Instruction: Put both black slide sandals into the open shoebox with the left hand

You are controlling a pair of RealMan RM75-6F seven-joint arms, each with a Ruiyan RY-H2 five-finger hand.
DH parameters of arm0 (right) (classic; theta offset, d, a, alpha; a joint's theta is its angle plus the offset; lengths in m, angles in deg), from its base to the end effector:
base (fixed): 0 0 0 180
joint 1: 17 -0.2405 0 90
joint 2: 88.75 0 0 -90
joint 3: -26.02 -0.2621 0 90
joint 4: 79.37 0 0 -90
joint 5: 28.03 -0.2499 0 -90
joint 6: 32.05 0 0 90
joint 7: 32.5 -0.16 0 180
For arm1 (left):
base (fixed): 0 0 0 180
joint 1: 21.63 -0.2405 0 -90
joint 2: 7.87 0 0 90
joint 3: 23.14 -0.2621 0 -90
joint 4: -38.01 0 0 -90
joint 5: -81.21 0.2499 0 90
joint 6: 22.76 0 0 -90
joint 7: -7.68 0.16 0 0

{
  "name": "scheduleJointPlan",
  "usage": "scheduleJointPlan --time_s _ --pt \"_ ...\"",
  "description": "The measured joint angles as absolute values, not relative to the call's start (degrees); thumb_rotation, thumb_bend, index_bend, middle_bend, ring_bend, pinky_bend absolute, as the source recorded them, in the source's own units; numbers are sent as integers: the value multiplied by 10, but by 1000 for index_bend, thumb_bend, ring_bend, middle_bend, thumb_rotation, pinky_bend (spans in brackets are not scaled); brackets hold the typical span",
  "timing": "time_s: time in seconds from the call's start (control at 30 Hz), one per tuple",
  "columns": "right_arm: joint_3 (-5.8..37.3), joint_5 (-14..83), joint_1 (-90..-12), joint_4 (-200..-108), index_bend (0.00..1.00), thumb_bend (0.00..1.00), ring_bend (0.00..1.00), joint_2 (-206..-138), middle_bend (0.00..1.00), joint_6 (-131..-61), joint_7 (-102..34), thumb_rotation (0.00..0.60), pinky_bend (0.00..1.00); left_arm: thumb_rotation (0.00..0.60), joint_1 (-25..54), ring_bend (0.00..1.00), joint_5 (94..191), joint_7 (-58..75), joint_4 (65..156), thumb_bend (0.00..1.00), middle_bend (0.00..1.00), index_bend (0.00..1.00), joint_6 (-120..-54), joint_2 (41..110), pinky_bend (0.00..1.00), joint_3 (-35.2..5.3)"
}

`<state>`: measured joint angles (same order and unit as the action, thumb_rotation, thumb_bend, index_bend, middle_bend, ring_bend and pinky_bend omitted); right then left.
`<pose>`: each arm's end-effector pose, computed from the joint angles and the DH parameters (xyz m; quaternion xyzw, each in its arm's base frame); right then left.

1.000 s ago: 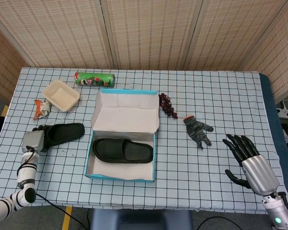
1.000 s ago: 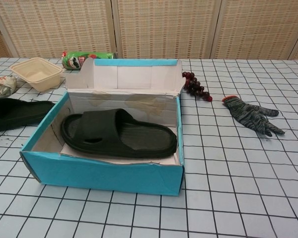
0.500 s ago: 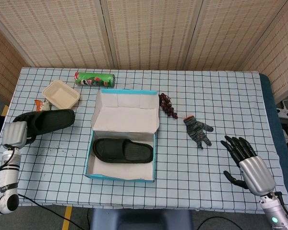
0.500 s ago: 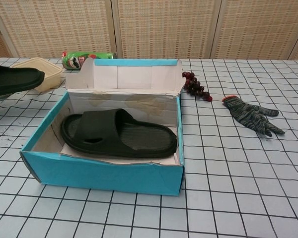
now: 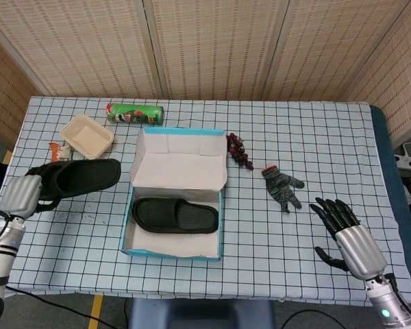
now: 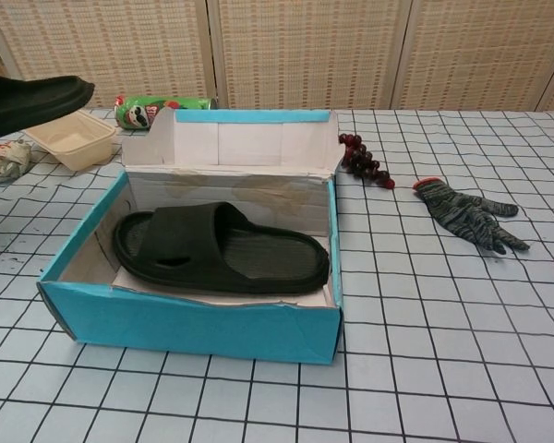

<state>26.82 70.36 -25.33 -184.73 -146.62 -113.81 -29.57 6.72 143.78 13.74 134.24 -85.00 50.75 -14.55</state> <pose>-0.2546 -0.1920 0.1102 0.6790 -0.3664 0.4250 0.4734 -0.2775 0.3469 0.1302 -0.6294 -0.4190 -0.3416 0.5583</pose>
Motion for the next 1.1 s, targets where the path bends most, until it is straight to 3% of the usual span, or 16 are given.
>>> scheduleJointPlan --time_s 0.13,0.37,0.73,1.1 --pt "268 705 -254 -1847 0 199 0 -1464 0 -1140 -293 600 0 600 90 609 1453 97 1485 836 844 722 -756 393 730 -140" --pt "271 701 -255 -1838 0 199 0 -1467 0 -1135 -308 600 0 600 169 613 1447 43 1568 851 850 717 -583 311 755 -120" --pt "277 697 -252 -1815 0 199 0 -1473 0 -1136 -340 600 0 600 348 617 1333 58 1568 856 857 708 -406 320 765 -136" --pt "281 693 -255 -1790 0 199 0 -1477 0 -1130 -371 600 0 600 471 633 1237 40 1514 875 876 695 -360 395 815 -201"
